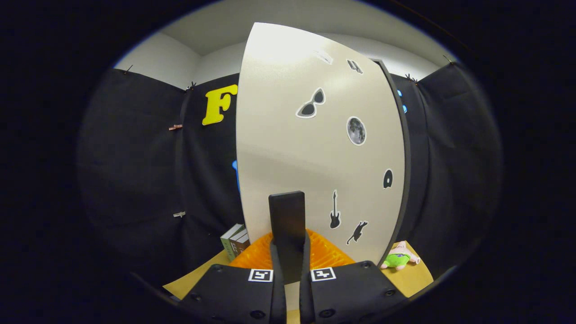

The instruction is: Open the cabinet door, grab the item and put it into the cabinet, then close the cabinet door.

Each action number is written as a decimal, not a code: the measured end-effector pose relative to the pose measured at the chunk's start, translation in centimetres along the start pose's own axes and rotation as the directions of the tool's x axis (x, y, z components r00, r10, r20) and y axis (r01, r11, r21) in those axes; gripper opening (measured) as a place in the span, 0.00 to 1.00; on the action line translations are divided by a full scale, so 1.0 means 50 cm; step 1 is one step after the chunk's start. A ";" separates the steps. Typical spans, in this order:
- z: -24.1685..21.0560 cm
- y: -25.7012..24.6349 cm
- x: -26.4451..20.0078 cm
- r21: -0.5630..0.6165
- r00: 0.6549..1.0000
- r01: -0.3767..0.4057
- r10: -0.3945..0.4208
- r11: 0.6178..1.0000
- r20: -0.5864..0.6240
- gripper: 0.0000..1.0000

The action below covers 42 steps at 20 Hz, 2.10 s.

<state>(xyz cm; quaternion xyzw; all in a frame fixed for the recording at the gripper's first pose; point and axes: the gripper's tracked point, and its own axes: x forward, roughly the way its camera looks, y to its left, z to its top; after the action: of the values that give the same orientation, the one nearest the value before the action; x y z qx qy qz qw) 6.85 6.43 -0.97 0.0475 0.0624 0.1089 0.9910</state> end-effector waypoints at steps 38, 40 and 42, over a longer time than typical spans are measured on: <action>-0.043 -0.354 -0.357 -0.064 0.945 0.327 -0.326 0.943 0.037 0.61; -0.082 -0.301 -0.362 -0.091 0.963 0.270 -0.271 0.958 0.007 0.85; -0.129 -0.260 -0.352 -0.096 0.973 0.222 -0.227 0.970 -0.044 0.97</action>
<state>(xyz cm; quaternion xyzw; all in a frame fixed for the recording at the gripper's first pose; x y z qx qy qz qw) -8.32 -9.59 -6.74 -0.0079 0.0895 0.0003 0.9960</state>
